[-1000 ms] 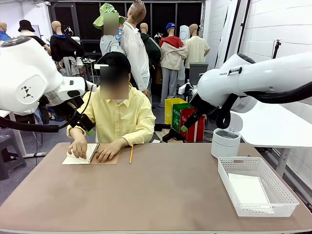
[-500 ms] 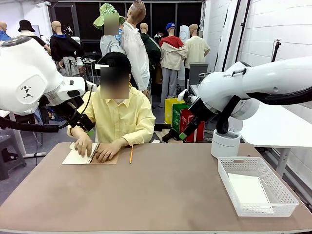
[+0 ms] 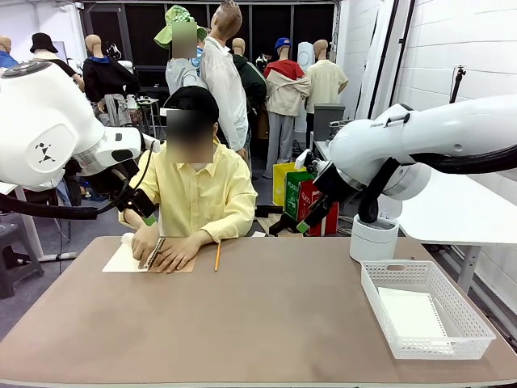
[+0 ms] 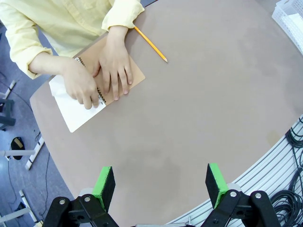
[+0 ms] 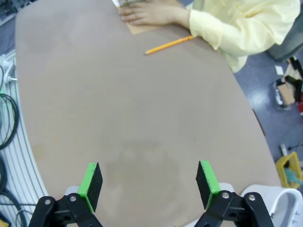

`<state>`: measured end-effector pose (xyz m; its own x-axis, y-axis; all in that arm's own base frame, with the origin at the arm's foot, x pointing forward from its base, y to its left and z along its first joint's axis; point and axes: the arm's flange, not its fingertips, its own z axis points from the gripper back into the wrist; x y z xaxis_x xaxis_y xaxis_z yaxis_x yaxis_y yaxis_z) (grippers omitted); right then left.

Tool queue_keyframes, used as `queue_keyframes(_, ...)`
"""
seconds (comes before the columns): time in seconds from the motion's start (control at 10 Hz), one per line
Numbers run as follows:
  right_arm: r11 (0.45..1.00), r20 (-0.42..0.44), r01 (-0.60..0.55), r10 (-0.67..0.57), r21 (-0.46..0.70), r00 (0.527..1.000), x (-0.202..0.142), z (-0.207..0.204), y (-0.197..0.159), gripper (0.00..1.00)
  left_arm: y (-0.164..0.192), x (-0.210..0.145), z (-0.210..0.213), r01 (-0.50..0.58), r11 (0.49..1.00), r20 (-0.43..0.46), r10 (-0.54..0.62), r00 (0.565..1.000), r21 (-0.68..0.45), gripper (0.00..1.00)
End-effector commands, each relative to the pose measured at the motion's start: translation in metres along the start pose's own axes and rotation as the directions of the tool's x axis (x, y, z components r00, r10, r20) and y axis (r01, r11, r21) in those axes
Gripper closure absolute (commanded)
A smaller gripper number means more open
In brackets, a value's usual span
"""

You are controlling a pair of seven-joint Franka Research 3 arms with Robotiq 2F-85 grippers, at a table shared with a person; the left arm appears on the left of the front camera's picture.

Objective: Sort the paper based on its condition.
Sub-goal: If a person hands you a paper, place it in the Organizing basket , and if it's crumpled, put it in the Trash can.

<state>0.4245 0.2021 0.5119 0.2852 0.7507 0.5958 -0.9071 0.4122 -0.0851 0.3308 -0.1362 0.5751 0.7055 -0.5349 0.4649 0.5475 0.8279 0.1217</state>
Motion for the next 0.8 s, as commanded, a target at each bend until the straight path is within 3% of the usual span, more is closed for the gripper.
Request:
queue_keyframes(0.0, 0.999, 0.084, -0.040, 0.037, 0.033, 0.996, -0.0095, 0.0016, 0.0015, 0.00, 0.0012, -0.0007, -0.0009, -0.001, 1.000, 0.010, 0.001, 1.000, -0.004, 0.00)
queue_keyframes(0.7, 0.993, 0.153, -0.079, 0.064, 0.092, 0.986, -0.0066, 0.0022, 0.0009, 0.00, 0.0012, -0.0007, -0.0009, -0.001, 1.000, 0.010, 0.001, 1.000, -0.004, 0.00)
